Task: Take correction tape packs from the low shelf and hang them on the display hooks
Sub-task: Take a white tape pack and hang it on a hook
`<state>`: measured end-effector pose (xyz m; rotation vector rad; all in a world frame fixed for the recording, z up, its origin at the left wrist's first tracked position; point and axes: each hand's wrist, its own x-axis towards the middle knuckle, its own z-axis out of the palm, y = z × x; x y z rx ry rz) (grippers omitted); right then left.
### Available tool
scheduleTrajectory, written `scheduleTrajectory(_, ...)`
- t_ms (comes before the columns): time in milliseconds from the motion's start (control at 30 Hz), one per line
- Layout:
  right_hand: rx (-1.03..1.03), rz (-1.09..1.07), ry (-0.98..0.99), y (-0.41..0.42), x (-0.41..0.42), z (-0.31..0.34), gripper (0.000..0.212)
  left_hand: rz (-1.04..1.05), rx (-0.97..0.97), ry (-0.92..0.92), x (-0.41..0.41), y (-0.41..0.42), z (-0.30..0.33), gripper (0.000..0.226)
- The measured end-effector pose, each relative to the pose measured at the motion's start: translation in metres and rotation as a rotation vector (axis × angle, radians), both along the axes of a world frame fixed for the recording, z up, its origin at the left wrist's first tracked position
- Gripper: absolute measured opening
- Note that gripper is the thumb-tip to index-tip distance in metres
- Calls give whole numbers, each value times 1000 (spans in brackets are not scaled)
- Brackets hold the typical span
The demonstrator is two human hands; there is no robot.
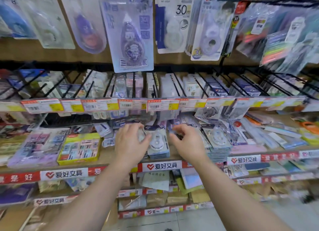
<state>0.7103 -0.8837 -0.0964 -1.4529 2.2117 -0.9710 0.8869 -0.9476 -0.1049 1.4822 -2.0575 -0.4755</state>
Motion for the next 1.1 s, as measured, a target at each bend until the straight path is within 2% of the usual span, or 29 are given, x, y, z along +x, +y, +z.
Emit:
scheduleTrajectory(167, 158, -30, -75, -1, 26, -32, 33, 49, 188, 1, 33, -11, -35, 47)
scheduleTrajectory(367, 232, -134, -168, -6, 55, -53, 31, 66, 344, -29, 60, -33, -54, 48)
scheduleTrajectory(500, 265, -180, -184, -10, 61, -64, 32, 95, 454, -19, 59, -44, -64, 57)
scheduleTrajectory(667, 313, -215, -215, -24, 42, -77, 34, 189, 620, 111, 41, -54, -78, 71)
scheduleTrajectory(900, 391, -213, -219, -64, 8, -95, 50, 351, 667, 62, 13, -63, -65, 78)
scheduleTrajectory(1033, 421, -157, -217, -81, -5, -106, 85, 374, 667, 152, 1, -64, -66, 56)
scheduleTrajectory(1100, 474, -109, -249, -86, -8, -111, 92, 372, 676, 246, -1, -62, -71, 61)
